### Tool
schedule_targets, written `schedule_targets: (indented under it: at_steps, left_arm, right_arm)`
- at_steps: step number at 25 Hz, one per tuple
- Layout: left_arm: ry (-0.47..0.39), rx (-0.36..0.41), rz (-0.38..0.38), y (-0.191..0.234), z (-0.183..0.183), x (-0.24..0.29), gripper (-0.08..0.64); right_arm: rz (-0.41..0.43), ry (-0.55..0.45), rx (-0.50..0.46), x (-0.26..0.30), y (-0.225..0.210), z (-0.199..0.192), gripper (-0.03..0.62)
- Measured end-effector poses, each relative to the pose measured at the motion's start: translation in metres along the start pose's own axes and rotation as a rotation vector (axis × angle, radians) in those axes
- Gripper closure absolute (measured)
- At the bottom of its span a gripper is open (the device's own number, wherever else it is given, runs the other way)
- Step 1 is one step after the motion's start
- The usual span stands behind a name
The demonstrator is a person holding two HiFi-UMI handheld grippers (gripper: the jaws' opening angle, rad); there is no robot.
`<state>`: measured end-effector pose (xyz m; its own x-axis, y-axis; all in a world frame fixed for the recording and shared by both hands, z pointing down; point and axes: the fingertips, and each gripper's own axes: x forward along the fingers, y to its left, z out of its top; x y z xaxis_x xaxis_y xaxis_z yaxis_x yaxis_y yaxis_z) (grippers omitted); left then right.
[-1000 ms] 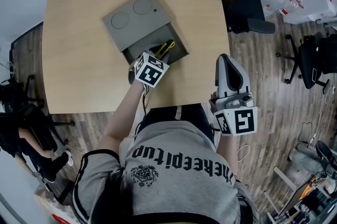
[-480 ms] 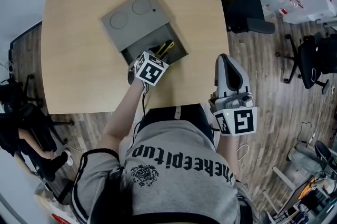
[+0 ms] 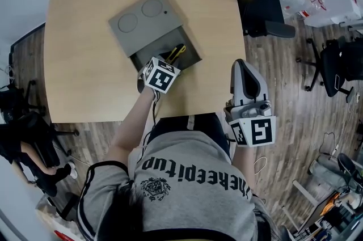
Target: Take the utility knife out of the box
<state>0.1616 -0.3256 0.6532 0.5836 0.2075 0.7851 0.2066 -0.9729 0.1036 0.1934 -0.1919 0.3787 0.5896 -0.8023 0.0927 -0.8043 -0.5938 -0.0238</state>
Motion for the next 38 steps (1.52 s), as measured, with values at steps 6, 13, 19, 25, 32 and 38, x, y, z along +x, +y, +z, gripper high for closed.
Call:
schedule_targets:
  at_steps: [6, 13, 19, 25, 32, 38]
  left_arm:
    - [-0.052, -0.009, 0.033, -0.005, 0.008, -0.014, 0.434]
    - [-0.210, -0.031, 0.113, -0.006, 0.040, -0.045, 0.434]
    - [-0.335, -0.062, 0.180, -0.009, 0.061, -0.077, 0.434]
    - [-0.420, -0.100, 0.230, -0.013, 0.071, -0.103, 0.434]
    - [-0.524, -0.131, 0.317, -0.017, 0.081, -0.142, 0.434]
    - [-0.613, -0.186, 0.382, -0.027, 0.091, -0.170, 0.434]
  right_arm:
    - [0.025, -0.006, 0.004, -0.003, -0.001, 0.001, 0.586]
    - [0.108, -0.019, 0.005, 0.000, 0.003, 0.002, 0.586]
    - [0.192, -0.025, -0.001, 0.003, 0.010, 0.006, 0.586]
    - [0.273, -0.033, -0.011, 0.008, 0.016, 0.010, 0.586]
    - [0.366, -0.038, -0.013, 0.012, 0.030, 0.013, 0.586]
    - [0.445, -0.043, -0.007, 0.013, 0.033, 0.013, 0.586]
